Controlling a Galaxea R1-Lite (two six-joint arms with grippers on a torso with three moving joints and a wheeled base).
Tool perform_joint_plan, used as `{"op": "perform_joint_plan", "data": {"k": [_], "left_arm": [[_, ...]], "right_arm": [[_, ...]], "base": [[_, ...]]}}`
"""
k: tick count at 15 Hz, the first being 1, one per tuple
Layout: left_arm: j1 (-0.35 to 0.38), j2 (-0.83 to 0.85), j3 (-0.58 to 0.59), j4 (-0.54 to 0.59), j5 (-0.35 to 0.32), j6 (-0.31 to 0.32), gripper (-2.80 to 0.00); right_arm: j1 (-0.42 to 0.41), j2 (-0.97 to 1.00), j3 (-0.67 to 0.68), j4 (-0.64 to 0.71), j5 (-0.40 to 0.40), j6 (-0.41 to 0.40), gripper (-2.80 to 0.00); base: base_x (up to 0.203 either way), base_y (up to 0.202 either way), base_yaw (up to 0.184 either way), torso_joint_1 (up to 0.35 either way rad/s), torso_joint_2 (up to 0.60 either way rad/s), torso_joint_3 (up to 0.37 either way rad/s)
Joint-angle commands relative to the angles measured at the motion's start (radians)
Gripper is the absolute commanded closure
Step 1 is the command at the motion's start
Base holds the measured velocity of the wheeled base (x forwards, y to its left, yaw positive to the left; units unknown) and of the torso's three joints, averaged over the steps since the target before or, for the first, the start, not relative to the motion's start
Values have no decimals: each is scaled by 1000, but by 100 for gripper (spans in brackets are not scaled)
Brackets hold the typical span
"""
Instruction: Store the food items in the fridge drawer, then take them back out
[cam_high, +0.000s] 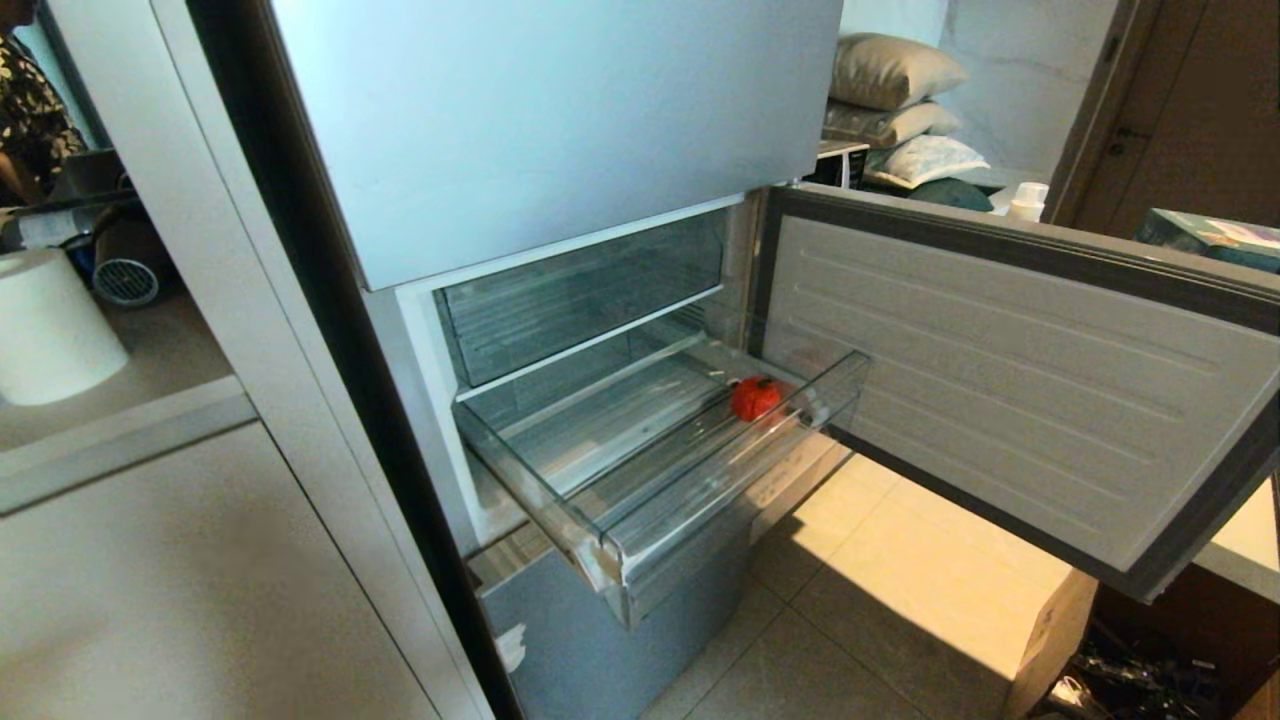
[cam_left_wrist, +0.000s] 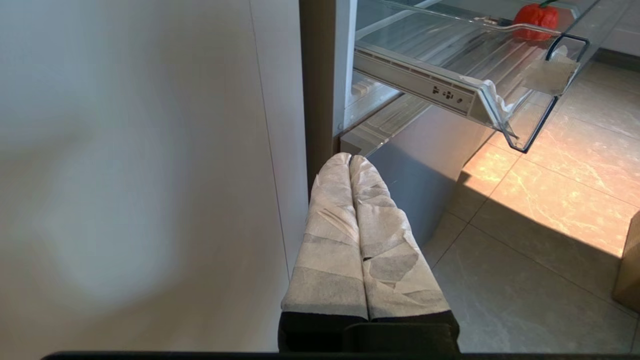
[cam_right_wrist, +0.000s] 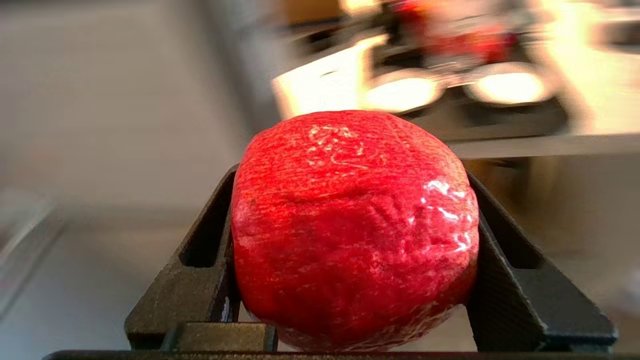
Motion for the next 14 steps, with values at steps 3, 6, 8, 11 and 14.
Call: {"op": "perform_joint_plan", "data": {"k": [3,6,8,11,14], "left_arm": [[0,1,2,0,0,0,0],[0,1,2,0,0,0,0],[0,1,2,0,0,0,0],[0,1,2,0,0,0,0],[0,1,2,0,0,0,0]], "right_arm": [[-347,428,-31,-256,172,-6,0],[-423,649,-33,-480,210,-11,0],[-453,802,-50,-600,218,-10,0],[-479,1042,-131,-718,225,-8,0],[-489,1295,-291,-793,224,0,0]], "base": [[0,0,0,0,0,0],[0,0,0,0,0,0],[0,0,0,0,0,0],[0,0,0,0,0,0],[0,0,0,0,0,0]]}}
